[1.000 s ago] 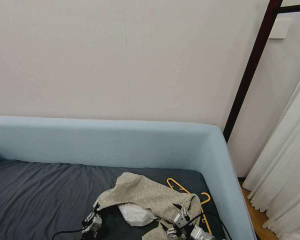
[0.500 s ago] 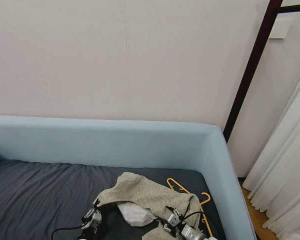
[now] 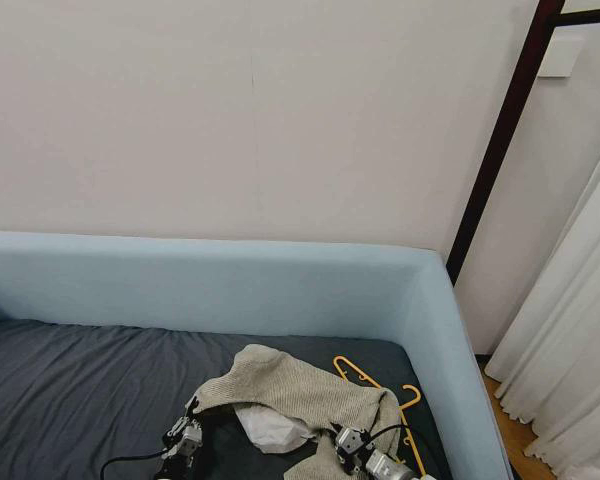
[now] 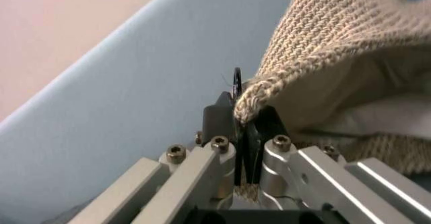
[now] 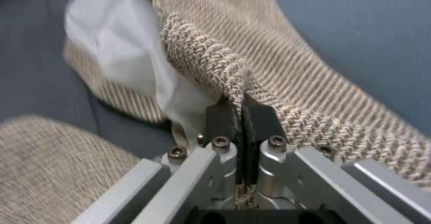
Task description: Pick up the clothes from the sofa and hang them on the clothes hanger.
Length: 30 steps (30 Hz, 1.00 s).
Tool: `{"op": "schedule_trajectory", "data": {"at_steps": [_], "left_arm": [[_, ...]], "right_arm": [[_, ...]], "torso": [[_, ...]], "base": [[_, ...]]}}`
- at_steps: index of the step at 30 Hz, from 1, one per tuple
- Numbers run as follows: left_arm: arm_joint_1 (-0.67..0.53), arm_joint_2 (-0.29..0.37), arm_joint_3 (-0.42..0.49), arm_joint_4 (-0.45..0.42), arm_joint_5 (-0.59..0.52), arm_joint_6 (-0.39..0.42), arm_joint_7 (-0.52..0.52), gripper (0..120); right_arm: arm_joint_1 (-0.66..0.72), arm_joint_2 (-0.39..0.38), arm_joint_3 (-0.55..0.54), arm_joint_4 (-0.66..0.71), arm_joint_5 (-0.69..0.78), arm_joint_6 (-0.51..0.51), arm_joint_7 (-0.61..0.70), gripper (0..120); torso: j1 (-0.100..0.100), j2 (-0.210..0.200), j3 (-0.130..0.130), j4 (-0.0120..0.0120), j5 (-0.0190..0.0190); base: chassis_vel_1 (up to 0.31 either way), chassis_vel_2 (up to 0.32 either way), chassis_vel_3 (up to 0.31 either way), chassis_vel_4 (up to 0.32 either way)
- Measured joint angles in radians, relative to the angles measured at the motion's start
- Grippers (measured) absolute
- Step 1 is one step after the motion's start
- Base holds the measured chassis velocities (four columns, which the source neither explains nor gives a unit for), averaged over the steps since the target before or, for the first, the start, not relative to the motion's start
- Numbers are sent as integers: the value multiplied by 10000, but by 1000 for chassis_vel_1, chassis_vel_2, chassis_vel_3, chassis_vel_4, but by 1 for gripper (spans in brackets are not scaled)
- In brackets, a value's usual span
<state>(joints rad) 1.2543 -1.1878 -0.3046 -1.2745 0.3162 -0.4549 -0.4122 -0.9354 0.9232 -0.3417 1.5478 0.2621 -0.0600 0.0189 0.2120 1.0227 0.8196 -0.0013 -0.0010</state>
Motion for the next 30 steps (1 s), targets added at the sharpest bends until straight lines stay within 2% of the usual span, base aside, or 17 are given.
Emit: {"op": "schedule_trajectory", "data": {"at_steps": [4, 5, 6, 8, 9, 13, 14, 19, 20, 23, 25, 27, 29, 30], "left_arm": [[565, 885, -6, -1737, -860, 214, 351, 0], [565, 885, -6, -1737, -860, 214, 351, 0], [677, 1106, -19, -2130, -1125, 274, 424, 0], [1142, 2040, -147, -3638, -2654, 650, 802, 0], [1142, 2040, -147, -3638, -2654, 650, 802, 0], [1762, 3155, -618, -6122, -4615, 1489, 1094, 0], [1762, 3155, -618, -6122, -4615, 1489, 1094, 0], [3046, 4165, -1849, -8613, -5846, 2388, 1262, 0], [3046, 4165, -1849, -8613, -5846, 2388, 1262, 0], [4456, 4528, -3506, -10079, -6724, 2871, 1307, 0], [5000, 4561, -4295, -10601, -7116, 3144, 1326, 0], [5084, 4538, -4466, -10659, -7209, 3287, 1326, 0], [4746, 4366, -4164, -10139, -7227, 3582, 1300, 0], [4746, 4366, -4164, -10139, -7227, 3582, 1300, 0]], "right_arm": [[-71, -649, 336, 1231, 805, -207, -117, 0], [-71, -649, 336, 1231, 805, -207, -117, 0], [-83, -794, 416, 1490, 980, -265, -127, 0], [-120, -1419, 790, 2579, 1788, -517, -150, 0], [-120, -1419, 790, 2579, 1788, -517, -150, 0], [-145, -2248, 1555, 4340, 3260, -1038, -191, 0], [-145, -2248, 1555, 4340, 3260, -1038, -191, 0], [-141, -3303, 2863, 6530, 6087, -2019, -144, 0], [-141, -3303, 2863, 6530, 6087, -2019, -144, 0], [-96, -3975, 3750, 7731, 8024, -2614, -61, 0], [30, -4168, 4010, 8123, 9080, -2985, 38, 0], [180, -4163, 3988, 8129, 9459, -3187, 72, 0], [788, -3716, 3278, 7342, 9621, -3422, 52, 0], [788, -3716, 3278, 7342, 9621, -3422, 52, 0]], "torso": [[0, 0, 0, 1, -1], [0, 0, 0, 1, -1], [0, 0, -1, 2, 1], [1, 0, 0, 0, -1], [1, 0, 0, 0, -1], [0, 1, -1, 0, 1], [0, 1, -1, 0, 1], [1, 1, 0, -1, -2], [1, 1, 0, -1, -2], [0, 1, -1, 4, 2], [-1, 4, -3, 4, 4], [-1, 4, -3, 2, 6], [-2, 5, -3, -3, 2], [-2, 5, -3, -3, 2]], "base": [[0, 0, 0, 0], [0, 0, 0, 0], [0, 0, 0, 0], [0, 0, 0, 0], [0, 0, 0, 0], [0, 0, 0, 0], [0, 0, 0, 0], [0, 0, 0, 0], [0, 0, 0, 0], [0, 0, 0, 0], [0, 0, 0, 0], [0, 0, 0, 0], [0, 0, 0, 0], [0, 0, 0, 0]]}}
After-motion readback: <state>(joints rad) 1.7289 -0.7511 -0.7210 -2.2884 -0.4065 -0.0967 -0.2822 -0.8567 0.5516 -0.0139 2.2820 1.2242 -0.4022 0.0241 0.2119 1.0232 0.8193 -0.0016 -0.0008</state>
